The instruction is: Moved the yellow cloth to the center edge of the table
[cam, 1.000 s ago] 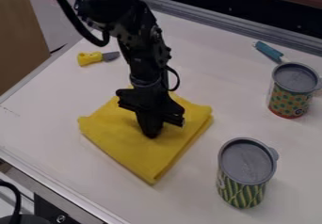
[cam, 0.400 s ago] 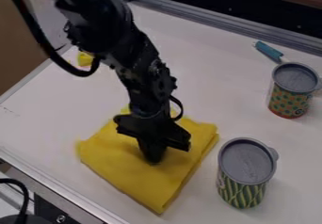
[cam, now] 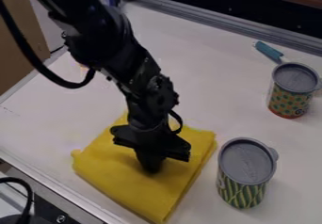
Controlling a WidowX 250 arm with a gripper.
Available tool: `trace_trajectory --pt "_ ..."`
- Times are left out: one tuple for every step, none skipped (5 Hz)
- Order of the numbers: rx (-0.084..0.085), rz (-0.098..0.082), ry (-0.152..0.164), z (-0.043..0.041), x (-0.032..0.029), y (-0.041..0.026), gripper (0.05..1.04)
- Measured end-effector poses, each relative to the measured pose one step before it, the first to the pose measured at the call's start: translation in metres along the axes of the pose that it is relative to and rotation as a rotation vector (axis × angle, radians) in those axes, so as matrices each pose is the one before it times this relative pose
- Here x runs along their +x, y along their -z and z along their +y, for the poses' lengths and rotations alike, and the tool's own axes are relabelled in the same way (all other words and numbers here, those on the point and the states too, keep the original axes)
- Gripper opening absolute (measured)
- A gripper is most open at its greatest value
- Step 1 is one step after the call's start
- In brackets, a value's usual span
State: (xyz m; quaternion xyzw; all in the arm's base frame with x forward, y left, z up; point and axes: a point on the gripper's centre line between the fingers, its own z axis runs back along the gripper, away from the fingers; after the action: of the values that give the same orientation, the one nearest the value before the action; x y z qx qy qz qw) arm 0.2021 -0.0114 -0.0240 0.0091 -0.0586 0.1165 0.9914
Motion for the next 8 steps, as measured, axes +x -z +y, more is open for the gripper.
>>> trace_trajectory --pt "-0.0077 0.0001 -0.0277 0.00038 -0.00479 -0.00009 0.052" --pt "-0.0202 0.0076 -0.0422 -0.00133 -0.00702 -0.00137 0.052" --pt "-0.0059 0.0144 -0.0132 -0.00106 0.00157 -0.00133 0.052" --pt "0.0037 0.0018 -0.0229 0.00454 0.00223 -0.00483 0.052" --pt "-0.0045 0.0001 -0.0061 0.00222 0.00368 -0.0068 0.064" --pt "-0.0005 -0.0114 -0.0223 -0.00158 0.00546 -0.0114 0.196" --pt "-0.0569 -0.0537 -0.0719 -0.0026 0.00826 -0.01684 0.43" --pt "-0.0122 -0.0228 -0.2292 0.00053 0.01061 -0.01371 0.729"
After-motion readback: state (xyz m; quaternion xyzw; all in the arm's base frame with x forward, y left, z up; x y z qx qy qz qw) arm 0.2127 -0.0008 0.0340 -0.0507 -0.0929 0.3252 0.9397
